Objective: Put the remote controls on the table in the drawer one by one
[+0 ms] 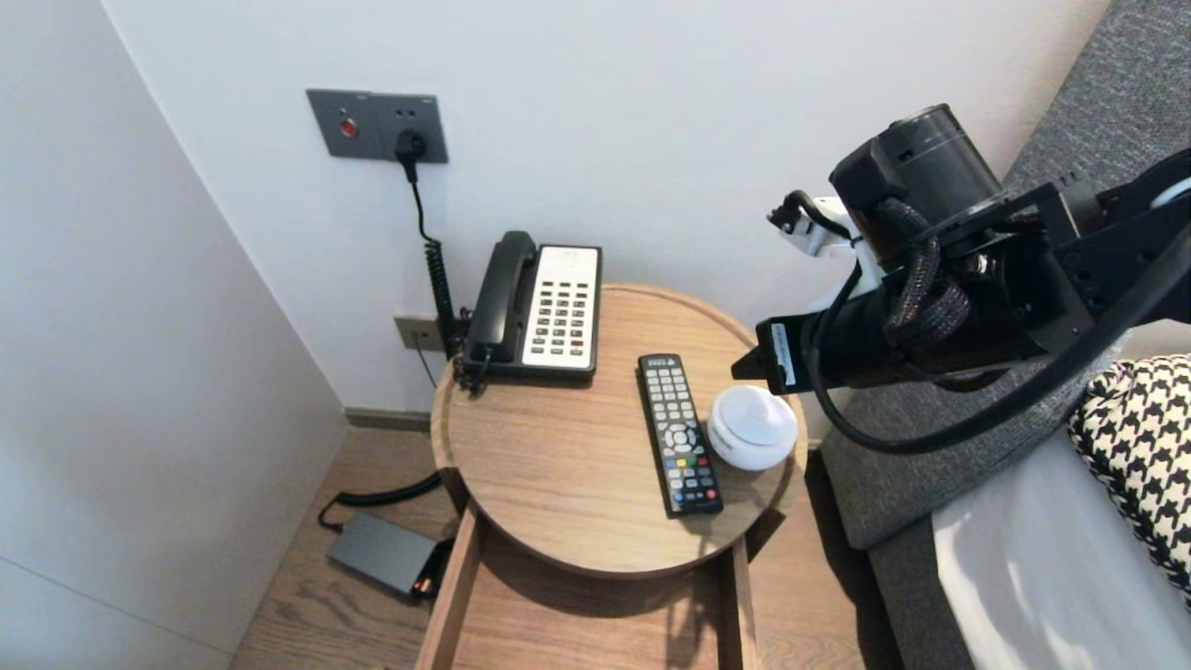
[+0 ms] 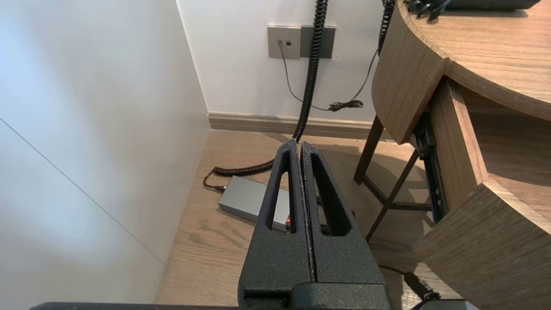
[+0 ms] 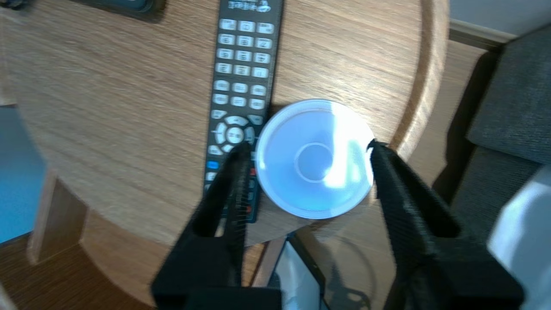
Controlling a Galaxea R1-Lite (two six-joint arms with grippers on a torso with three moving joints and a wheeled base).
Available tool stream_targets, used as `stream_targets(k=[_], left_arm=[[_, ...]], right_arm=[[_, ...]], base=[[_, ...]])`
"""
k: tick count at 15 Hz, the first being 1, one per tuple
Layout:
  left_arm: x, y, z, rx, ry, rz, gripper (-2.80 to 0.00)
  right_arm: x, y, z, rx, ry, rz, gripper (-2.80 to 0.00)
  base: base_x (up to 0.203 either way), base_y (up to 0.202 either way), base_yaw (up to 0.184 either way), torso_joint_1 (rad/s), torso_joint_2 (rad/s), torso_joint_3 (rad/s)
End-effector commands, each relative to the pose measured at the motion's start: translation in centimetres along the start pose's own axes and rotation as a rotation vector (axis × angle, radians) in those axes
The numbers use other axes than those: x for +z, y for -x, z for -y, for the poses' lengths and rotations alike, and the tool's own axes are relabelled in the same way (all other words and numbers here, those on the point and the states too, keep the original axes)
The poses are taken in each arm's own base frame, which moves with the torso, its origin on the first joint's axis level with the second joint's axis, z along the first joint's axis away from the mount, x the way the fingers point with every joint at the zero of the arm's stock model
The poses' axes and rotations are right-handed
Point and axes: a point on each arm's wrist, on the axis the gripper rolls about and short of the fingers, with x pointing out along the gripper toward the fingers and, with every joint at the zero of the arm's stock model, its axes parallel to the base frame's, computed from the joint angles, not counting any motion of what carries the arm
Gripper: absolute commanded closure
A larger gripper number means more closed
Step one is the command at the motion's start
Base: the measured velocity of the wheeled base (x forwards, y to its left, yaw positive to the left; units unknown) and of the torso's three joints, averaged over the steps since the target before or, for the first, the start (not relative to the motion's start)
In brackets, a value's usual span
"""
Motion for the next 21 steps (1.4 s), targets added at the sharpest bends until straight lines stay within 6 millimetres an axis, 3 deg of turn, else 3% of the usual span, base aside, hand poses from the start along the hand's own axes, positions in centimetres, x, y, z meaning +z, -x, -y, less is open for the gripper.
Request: stream_targets(k=[1,7,21], left_arm=[[-0.3,-0.1,0.0,0.000,0.000,-0.011,0.00],[-0.3,-0.1,0.0,0.000,0.000,-0.011,0.00],[-0.3,-0.1,0.0,0.000,0.000,-0.011,0.00]], right_arm=[[-0.5,-0.4,0.1,-0.045,0.005,-0.014,-2.80],[-1.9,-1.5,0.0,-0.116,0.019,-0.050,-2.80],[-2.7,-3.4,-1.4,-0.111,0.009,-0.097,-2.80]], base=[[0.000,0.000,0.000,0.000,0.00,0.000],[0.000,0.000,0.000,0.000,0.00,0.000],[0.000,0.000,0.000,0.000,0.00,0.000]])
